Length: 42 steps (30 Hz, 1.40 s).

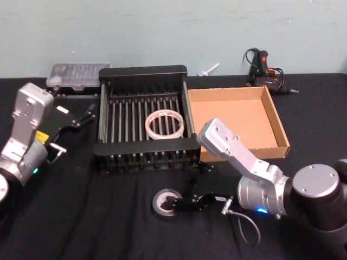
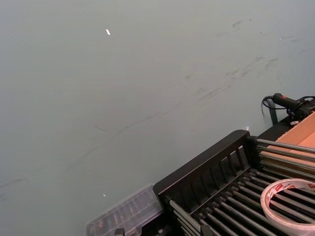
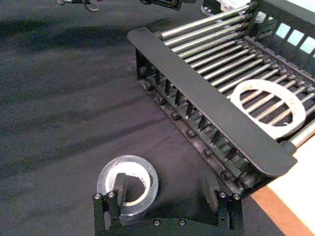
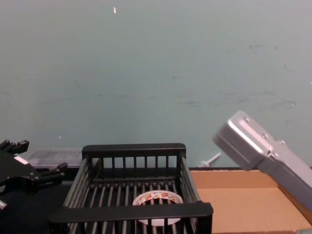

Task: Pick up the white tape and place it into the black box , Pick up the silver tape and place it into the brown box.

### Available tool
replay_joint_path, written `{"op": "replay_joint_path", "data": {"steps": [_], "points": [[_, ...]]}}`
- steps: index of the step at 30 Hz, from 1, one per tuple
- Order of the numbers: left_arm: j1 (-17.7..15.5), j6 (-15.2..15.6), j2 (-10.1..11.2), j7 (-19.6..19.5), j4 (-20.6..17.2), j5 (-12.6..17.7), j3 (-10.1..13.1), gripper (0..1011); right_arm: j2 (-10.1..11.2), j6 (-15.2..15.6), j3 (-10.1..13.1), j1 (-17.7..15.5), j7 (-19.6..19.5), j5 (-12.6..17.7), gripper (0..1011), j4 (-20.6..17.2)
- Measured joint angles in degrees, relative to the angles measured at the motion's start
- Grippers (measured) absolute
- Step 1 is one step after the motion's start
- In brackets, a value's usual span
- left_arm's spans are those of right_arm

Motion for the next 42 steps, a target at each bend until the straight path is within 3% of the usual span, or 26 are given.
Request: {"op": "replay_joint_path", "data": {"steps": [20, 42], "points": [[0.0, 0.0, 0.0, 0.0, 0.0, 0.0, 0.0, 1001, -2.1, 1.4, -2.6, 4.0, 0.7, -0.3, 1002, 4.8], [0.0, 0.0, 0.0, 0.0, 0.0, 0.0, 0.0, 1001, -2.3, 2.0, -3.0, 4.4, 0.6, -0.6, 1002, 5.2]]}}
